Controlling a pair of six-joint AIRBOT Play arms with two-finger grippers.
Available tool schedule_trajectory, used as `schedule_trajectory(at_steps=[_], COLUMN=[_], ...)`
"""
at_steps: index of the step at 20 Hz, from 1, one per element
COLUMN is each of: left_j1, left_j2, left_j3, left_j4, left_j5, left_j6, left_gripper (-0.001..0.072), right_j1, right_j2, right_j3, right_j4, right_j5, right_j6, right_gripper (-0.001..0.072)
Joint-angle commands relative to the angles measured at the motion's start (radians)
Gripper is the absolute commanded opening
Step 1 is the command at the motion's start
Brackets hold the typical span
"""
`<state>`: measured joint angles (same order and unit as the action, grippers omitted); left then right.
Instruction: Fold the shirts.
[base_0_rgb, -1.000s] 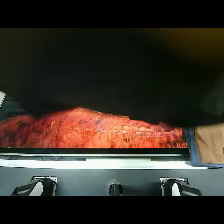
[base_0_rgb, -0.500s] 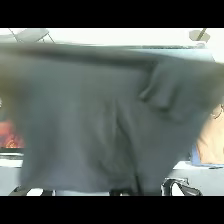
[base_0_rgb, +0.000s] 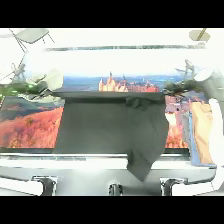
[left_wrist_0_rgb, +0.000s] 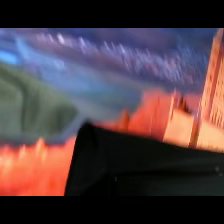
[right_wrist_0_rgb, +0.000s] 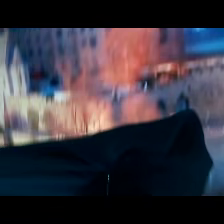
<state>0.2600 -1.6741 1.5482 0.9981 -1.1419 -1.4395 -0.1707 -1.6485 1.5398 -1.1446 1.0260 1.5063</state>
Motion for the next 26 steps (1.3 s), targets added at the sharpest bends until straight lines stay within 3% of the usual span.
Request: schedule_trajectory(at_steps=[1, 4, 8, 10, 11, 17, 21, 22, 23, 24, 26], left_j1=[-0.010, -0.025, 0.002, 0.005, 0.005, 0.000, 0.003, 0.003, 0.003, 0.006, 0.018], left_j2=[-0.158, -0.171, -0.166, -0.169, -0.172, -0.200, -0.207, -0.206, -0.205, -0.202, -0.175], left_j3=[0.096, 0.096, 0.103, 0.103, 0.103, 0.069, 0.069, 0.069, 0.069, 0.070, 0.066], left_j4=[-0.068, -0.052, -0.036, 0.062, 0.125, 0.183, 0.180, 0.180, 0.179, 0.177, 0.177], left_j5=[0.025, -0.015, -0.269, -0.383, -0.420, -0.474, -0.474, -0.474, -0.481, -0.491, -0.507], left_j6=[0.004, 0.031, 0.077, 0.082, 0.082, 0.080, 0.080, 0.081, 0.079, 0.069, 0.037], left_gripper=[0.0027, 0.0027, 0.0028, 0.0027, 0.0027, 0.0027, 0.0029, 0.0099, 0.0325, 0.0446, 0.0444], right_j1=[0.024, 0.024, 0.024, 0.024, 0.024, 0.024, 0.024, 0.024, 0.024, 0.023, 0.023], right_j2=[-0.082, -0.074, -0.001, 0.002, 0.003, 0.003, 0.003, 0.003, 0.005, 0.011, 0.056], right_j3=[-0.005, -0.001, 0.001, -0.014, -0.040, -0.202, -0.208, -0.208, -0.206, -0.202, -0.200], right_j4=[0.033, 0.028, -0.133, -0.174, -0.160, -0.040, -0.045, -0.043, -0.035, -0.036, -0.068], right_j5=[-0.310, -0.218, 0.207, 0.428, 0.472, 0.420, 0.389, 0.380, 0.381, 0.398, 0.442], right_j6=[0.098, 0.069, -0.001, 0.001, 0.012, 0.063, 0.097, 0.115, 0.128, 0.132, 0.101], right_gripper=[0.0041, 0.0041, 0.0042, 0.0042, 0.0042, 0.0041, 0.0043, 0.0058, 0.0182, 0.0284, 0.0348])
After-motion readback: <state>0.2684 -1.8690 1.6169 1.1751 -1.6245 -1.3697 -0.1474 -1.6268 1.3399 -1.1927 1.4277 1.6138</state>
